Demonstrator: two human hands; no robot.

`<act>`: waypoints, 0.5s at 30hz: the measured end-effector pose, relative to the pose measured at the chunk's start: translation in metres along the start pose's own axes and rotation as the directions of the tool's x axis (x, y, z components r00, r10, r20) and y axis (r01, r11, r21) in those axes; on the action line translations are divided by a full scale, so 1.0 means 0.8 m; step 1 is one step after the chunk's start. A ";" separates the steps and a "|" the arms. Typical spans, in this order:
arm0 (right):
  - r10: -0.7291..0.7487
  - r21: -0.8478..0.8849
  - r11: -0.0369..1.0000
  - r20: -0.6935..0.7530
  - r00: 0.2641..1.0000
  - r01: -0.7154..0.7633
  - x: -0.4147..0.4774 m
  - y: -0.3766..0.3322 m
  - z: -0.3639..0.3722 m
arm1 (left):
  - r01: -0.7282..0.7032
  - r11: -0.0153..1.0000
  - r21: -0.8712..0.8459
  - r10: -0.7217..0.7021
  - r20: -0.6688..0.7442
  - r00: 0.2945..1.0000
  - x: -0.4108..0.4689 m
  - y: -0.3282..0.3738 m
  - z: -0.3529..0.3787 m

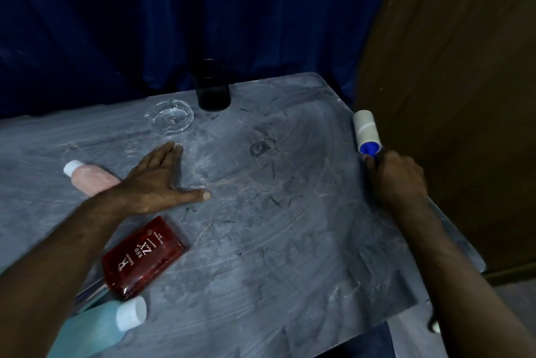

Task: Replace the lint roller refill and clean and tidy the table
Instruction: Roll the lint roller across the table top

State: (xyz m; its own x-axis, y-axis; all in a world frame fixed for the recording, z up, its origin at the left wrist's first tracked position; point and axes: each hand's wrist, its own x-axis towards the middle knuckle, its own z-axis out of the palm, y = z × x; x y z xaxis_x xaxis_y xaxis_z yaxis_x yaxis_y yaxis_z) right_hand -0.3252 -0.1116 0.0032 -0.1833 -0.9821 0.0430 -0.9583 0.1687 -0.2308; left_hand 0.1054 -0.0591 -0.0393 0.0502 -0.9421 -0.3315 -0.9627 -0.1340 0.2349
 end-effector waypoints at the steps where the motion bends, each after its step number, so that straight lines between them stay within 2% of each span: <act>1: 0.027 0.015 1.000 0.012 1.000 -0.027 -0.001 0.006 -0.002 | 0.003 1.000 -0.001 -0.003 -0.002 1.000 0.000 0.000 0.000; 6: 0.067 0.033 0.997 0.050 0.996 -0.068 -0.004 0.018 -0.007 | -0.003 1.000 0.005 0.003 -0.020 1.000 0.003 -0.002 0.002; 15: 0.012 -0.009 1.000 0.076 0.997 -0.011 -0.006 0.000 -0.008 | -0.002 1.000 -0.015 0.001 -0.033 0.999 0.002 -0.002 0.003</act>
State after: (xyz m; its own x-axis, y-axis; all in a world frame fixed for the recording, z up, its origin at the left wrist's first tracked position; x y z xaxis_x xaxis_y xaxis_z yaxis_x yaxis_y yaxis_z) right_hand -0.3257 -0.1062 0.0090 -0.1773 -0.9836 -0.0338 -0.9581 0.1803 -0.2225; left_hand 0.1066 -0.0596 -0.0422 0.0581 -0.9520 -0.3007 -0.9587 -0.1372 0.2493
